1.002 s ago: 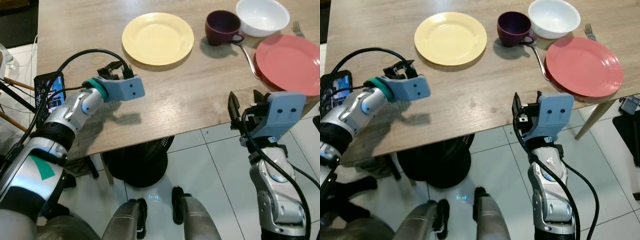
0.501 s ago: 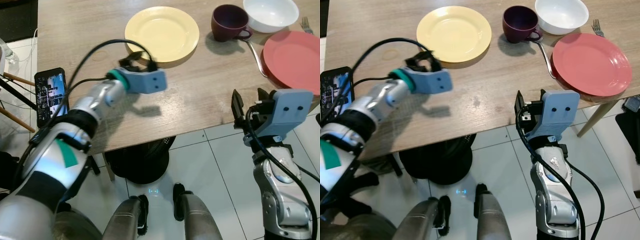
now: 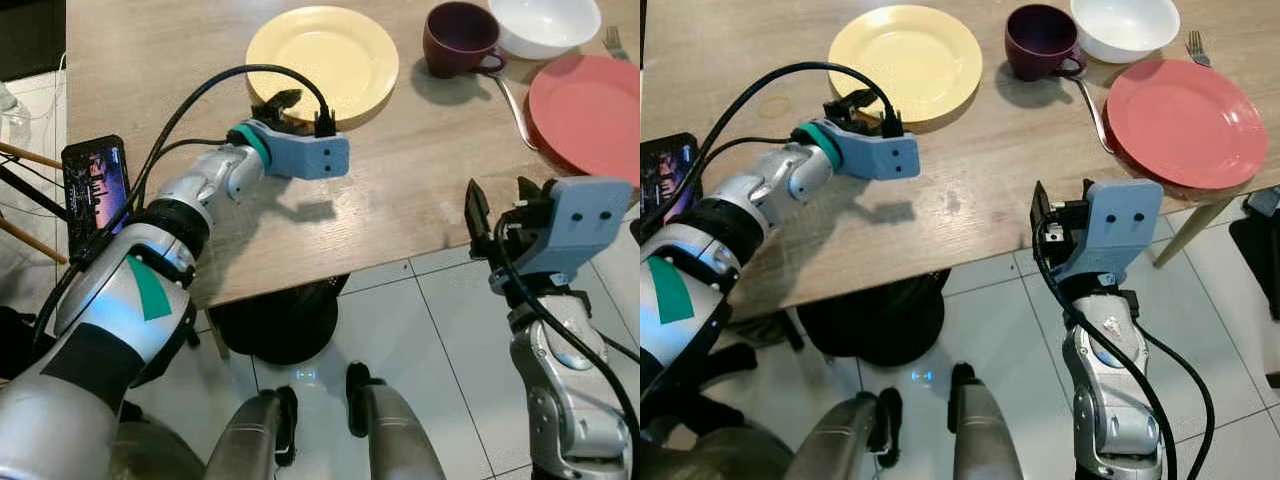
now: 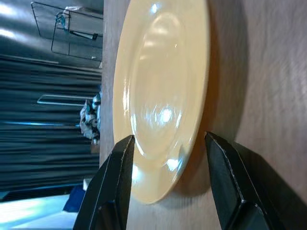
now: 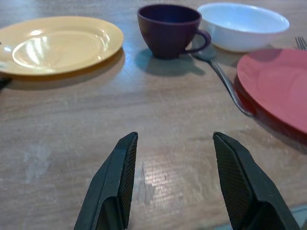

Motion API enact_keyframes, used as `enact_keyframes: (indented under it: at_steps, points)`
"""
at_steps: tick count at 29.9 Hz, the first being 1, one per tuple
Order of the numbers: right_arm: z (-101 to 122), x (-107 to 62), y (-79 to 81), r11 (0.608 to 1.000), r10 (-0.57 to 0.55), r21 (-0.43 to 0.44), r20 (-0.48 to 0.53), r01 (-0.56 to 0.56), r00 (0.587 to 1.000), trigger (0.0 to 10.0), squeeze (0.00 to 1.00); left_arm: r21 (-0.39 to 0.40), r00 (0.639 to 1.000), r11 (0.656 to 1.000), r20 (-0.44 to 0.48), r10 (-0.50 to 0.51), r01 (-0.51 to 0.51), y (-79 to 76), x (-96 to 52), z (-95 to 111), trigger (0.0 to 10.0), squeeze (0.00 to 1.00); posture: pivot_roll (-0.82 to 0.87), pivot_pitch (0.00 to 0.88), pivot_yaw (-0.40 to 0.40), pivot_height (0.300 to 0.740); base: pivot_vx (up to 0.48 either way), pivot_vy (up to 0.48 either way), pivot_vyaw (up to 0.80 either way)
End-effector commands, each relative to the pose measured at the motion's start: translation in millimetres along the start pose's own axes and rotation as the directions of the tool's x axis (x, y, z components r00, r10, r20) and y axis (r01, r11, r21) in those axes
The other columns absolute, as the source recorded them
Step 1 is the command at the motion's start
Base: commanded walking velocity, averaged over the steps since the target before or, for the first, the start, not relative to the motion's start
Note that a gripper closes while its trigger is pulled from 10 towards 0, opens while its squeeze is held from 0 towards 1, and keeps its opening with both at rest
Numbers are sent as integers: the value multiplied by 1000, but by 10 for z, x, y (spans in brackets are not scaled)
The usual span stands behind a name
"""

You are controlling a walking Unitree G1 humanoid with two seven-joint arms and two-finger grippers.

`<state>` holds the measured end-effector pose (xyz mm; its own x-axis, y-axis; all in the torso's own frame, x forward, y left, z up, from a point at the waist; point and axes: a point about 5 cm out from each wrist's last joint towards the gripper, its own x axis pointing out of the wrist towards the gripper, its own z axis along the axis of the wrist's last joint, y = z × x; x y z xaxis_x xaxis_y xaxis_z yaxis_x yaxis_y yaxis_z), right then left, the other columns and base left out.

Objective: Setting the table

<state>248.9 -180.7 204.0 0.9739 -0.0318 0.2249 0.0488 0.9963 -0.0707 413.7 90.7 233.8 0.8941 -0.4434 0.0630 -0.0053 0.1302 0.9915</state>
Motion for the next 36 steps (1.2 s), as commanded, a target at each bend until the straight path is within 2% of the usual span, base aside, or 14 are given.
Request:
enact_keyframes:
  at_steps: [1, 2, 3, 4, 6, 10, 21, 25, 26, 27, 28, 31, 33, 36]
  points:
    - [-10, -44, -4, 1000, -7, 7, -16, 7, 1000, 10000, 0, 30, 995, 996, -57, -80, 82, -198, -81, -140, 6510, 90, -131, 312, 104, 740, 0, 0, 0]
    - [-10, -44, -4, 1000, -7, 7, -16, 7, 1000, 10000, 0, 30, 995, 996, -57, -80, 82, -198, -81, -140, 6510, 90, -131, 312, 104, 740, 0, 0, 0]
    - [-8, -47, -1, 1000, -6, 8, -17, 6, 1000, 10000, 0, 40, 996, 996, -56, -75, 77, -194, -85, -148, 4745, 86, -131, 315, 104, 740, 0, 0, 0]
    - [-6, -49, 0, 1000, -6, 9, -18, 6, 1000, 10000, 0, 51, 996, 996, -57, -73, 76, -197, -91, -159, 588, 67, -132, 319, 106, 740, 0, 0, 0]
    - [-5, -53, 1, 1000, -7, 10, -18, 8, 1000, 10000, 0, 58, 996, 995, -56, -73, 76, -201, -97, -168, 0, 55, -132, 321, 110, 740, 0, 0, 0]
    - [-13, -69, -3, 1000, -13, 12, -25, 13, 1000, 10000, 0, 67, 995, 994, -55, -79, 82, -222, -110, -182, 0, 0, -133, 325, 112, 740, 0, 0, 0]
    - [-28, -81, -7, 1000, -21, 15, -37, 21, 999, 10000, 0, 77, 995, 993, -56, -87, 91, -227, -123, -207, 0, 0, -131, 317, 113, 740, 0, 0, 0]
    - [-27, -49, 3, 1000, -18, 17, -31, 18, 999, 10000, 0, 76, 999, 996, 4, -44, 43, -151, -94, -129, 0, 0, -118, 295, 111, 740, 0, 0, 0]
    - [-24, -38, 10, 1000, -16, 20, -27, 16, 999, 10000, 0, 76, 999, 997, 39, -25, 22, -119, -83, -86, 7569, 0, -114, 291, 111, 740, 0, 0, 0]
    - [-24, -38, 10, 1000, -16, 20, -27, 16, 999, 10000, 0, 76, 999, 997, 39, -25, 22, -119, -83, -86, 7569, 0, -114, 291, 111, 740, 0, 0, 0]
    - [-25, -24, 20, 1000, -13, 22, -24, 13, 1000, 10000, 0, 76, 996, 997, 83, -9, 3, -90, -80, -39, 10000, 0, -99, 276, 113, 740, 0, 0, 0]
    - [-25, -6, 31, 1000, -8, 25, -20, 9, 1000, 10000, 0, 75, 990, 997, 141, 0, -10, -66, -90, 10, 10000, 0, -90, 267, 113, 740, 0, 0, 0]
    - [-34, 31, 55, 999, 1, 32, -14, 0, 1000, 10000, 0, 49, 969, 999, 246, -3, -9, -64, -147, 82, 10000, 0, -72, 251, 113, 740, 0, 0, 0]
    - [-41, 49, 69, 999, 6, 35, -13, -5, 1000, 10000, 0, 36, 958, 999, 285, -18, 8, -95, -188, 106, 10000, 0, -58, 239, 114, 740, 0, 0, 0]
